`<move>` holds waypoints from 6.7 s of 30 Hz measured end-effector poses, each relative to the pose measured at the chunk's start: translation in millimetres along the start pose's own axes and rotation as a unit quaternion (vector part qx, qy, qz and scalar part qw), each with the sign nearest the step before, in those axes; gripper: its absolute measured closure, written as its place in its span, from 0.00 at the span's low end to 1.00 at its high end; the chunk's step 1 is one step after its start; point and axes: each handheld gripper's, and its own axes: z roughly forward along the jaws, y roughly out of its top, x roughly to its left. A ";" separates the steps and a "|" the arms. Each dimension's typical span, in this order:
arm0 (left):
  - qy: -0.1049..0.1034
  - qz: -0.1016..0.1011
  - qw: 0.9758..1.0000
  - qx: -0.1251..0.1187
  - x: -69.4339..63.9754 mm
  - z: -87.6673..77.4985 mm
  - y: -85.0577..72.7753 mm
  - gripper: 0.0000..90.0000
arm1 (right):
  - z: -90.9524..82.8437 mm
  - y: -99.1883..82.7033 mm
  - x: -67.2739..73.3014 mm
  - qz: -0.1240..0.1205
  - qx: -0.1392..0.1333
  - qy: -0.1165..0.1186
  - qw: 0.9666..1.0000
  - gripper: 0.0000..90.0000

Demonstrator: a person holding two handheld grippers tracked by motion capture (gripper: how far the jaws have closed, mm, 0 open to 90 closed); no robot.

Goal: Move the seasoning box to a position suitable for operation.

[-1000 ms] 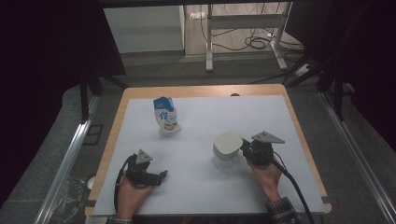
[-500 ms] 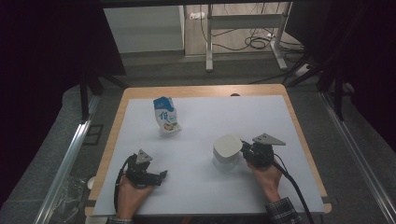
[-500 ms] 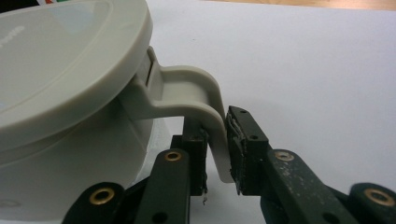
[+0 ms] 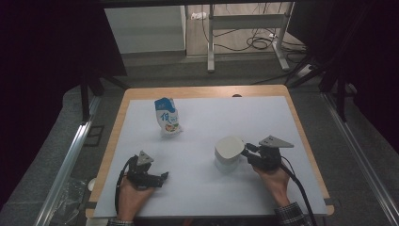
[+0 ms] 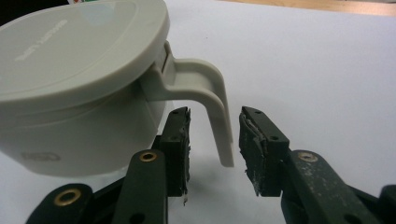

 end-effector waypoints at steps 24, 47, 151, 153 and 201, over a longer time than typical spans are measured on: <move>0.000 0.000 1.000 0.000 -0.1 0.0 0.0 0.02 | -27.6 24.9 -13.0 -0.005 -0.007 0.051 0.999 0.99; 0.000 0.000 1.000 -0.001 0.0 0.2 0.1 0.02 | -22.4 64.6 7.7 -0.046 0.004 0.071 0.996 0.99; 0.001 0.001 1.000 0.000 -0.3 0.2 0.1 0.02 | -26.0 8.6 -25.2 -0.017 0.007 0.005 1.000 0.80; 0.001 -0.001 1.000 0.001 -0.6 0.2 0.0 0.02 | -27.3 5.7 -26.0 -0.014 0.007 0.005 1.000 0.78; 0.007 -0.006 1.000 -0.006 8.2 -5.4 9.2 0.05 | -14.5 -40.8 -23.1 -0.062 0.109 -0.044 0.991 0.25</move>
